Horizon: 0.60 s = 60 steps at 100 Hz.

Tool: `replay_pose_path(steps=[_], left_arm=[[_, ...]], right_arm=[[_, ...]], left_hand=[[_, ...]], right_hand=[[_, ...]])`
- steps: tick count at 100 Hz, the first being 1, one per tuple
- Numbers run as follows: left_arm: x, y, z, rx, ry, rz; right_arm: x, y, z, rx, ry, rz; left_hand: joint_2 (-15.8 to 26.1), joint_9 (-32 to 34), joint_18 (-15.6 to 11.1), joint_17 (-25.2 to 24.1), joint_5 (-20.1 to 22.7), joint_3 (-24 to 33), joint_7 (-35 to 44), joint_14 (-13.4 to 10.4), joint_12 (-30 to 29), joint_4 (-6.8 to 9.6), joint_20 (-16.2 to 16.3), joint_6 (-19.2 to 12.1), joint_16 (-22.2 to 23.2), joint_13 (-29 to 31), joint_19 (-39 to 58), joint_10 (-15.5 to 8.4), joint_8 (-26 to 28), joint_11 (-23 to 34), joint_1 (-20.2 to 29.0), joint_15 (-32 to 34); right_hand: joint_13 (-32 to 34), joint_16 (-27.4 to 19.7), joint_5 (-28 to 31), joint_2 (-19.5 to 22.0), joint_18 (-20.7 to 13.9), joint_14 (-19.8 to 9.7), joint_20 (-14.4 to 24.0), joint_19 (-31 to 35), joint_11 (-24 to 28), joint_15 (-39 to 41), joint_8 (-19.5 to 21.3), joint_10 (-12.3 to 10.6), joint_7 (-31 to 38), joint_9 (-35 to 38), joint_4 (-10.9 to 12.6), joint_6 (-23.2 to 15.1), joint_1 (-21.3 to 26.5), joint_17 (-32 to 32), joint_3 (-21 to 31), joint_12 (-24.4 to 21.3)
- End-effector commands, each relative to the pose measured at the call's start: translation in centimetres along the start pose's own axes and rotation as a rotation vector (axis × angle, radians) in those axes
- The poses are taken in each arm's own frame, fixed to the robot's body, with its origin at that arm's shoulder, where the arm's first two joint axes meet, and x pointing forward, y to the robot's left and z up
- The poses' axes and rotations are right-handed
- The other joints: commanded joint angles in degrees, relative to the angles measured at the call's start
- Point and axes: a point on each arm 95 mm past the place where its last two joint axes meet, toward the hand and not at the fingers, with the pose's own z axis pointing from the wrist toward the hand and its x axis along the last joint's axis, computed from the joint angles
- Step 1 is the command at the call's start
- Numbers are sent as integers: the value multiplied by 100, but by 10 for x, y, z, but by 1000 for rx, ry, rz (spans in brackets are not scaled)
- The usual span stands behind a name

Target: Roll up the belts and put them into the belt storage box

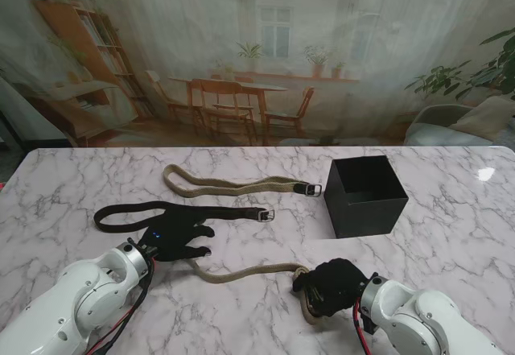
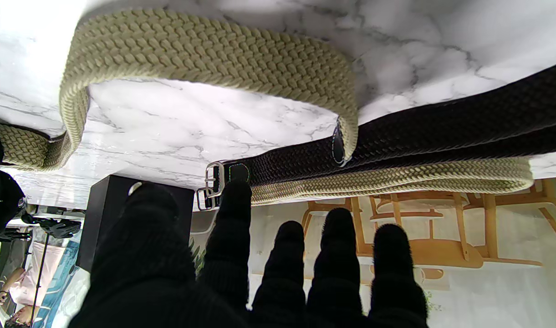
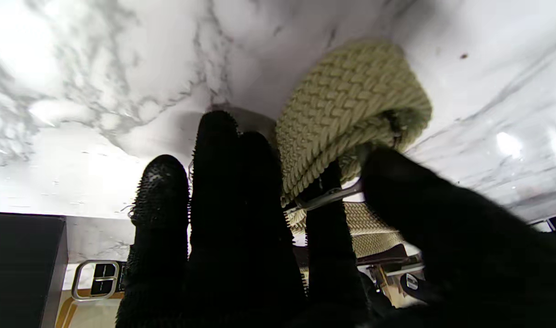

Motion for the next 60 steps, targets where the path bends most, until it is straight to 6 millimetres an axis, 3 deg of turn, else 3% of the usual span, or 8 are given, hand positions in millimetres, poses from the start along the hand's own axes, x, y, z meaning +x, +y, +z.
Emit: replay_pose_path(steps=[1, 10, 26, 34, 42, 48, 53, 60], left_arm=[[0, 2, 0, -14, 1, 0], [0, 2, 0, -14, 1, 1], [0, 2, 0, -14, 1, 2], [0, 2, 0, -14, 2, 2], [0, 2, 0, -15, 2, 2], [0, 2, 0, -15, 2, 2], [0, 3, 0, -15, 2, 2], [0, 3, 0, -15, 3, 3]], right_arm=[[0, 0, -2, 10, -2, -1], [0, 0, -2, 22, -2, 6], [0, 0, -4, 44, -5, 19], [0, 0, -4, 46, -7, 18], [-1, 0, -4, 50, -8, -2], [-1, -1, -4, 60, -9, -19], [-1, -2, -2, 64, -10, -28], [-1, -3, 0, 73, -10, -41]], left_hand=[[219, -240, 164, -115, 112, -93, 70, 53, 66, -112, -88, 102, 114, 33, -161, 90, 11, -91, 156, -36], [217, -240, 161, -111, 108, -90, 69, 56, 66, -111, -88, 105, 113, 27, -160, 93, 10, -90, 164, -39], [217, -238, 162, -112, 113, -91, 72, 55, 67, -111, -89, 103, 114, 32, -161, 90, 12, -88, 163, -35], [215, -239, 158, -110, 118, -91, 75, 55, 67, -111, -90, 105, 113, 27, -161, 92, 13, -87, 167, -37], [214, -238, 157, -110, 113, -90, 74, 61, 67, -110, -90, 112, 114, 29, -160, 92, 12, -87, 169, -36], [219, -238, 162, -112, 108, -91, 71, 59, 67, -111, -90, 104, 114, 31, -160, 89, 11, -88, 166, -35], [214, -237, 164, -113, 115, -91, 74, 58, 67, -111, -90, 110, 114, 29, -160, 91, 12, -87, 167, -35], [216, -238, 159, -113, 115, -90, 74, 59, 66, -110, -91, 106, 114, 28, -161, 96, 12, -87, 170, -35]], right_hand=[[-248, -147, -83, -332, -187, -352, -17, -118, -354, -358, 262, -648, 209, -437, 350, 1062, 219, -105, 814, -128], [-385, -199, -240, -517, -243, -354, -73, -218, -320, -428, 323, -603, 112, -715, 758, 1052, 505, -173, 1517, -172], [-695, -289, -379, -575, -198, -193, -197, -430, -441, -578, 316, -307, -28, -1210, 923, 1082, 481, -350, 1913, -299], [-664, -306, -367, -717, -212, -220, -247, -440, -488, -551, 332, -315, -60, -1253, 951, 1062, 826, -307, 2084, -348], [-573, -293, -440, -784, -348, -369, -294, -396, -477, -479, 397, -537, -34, -1249, 655, 941, 1493, -216, 2046, -357], [-521, -269, -553, -592, -449, -494, -315, -369, -456, -440, 473, -743, 42, -1281, 314, 808, 2012, -163, 1832, -346], [-439, -249, -563, -650, -349, -587, -1341, -24, -419, -408, 519, -863, 170, -1213, -183, 775, 2544, -177, 1645, -334], [-344, -237, -544, -586, -364, -709, -1647, 132, -447, -369, 547, -1040, 304, -1084, -457, 663, 2771, -122, 1473, -354]])
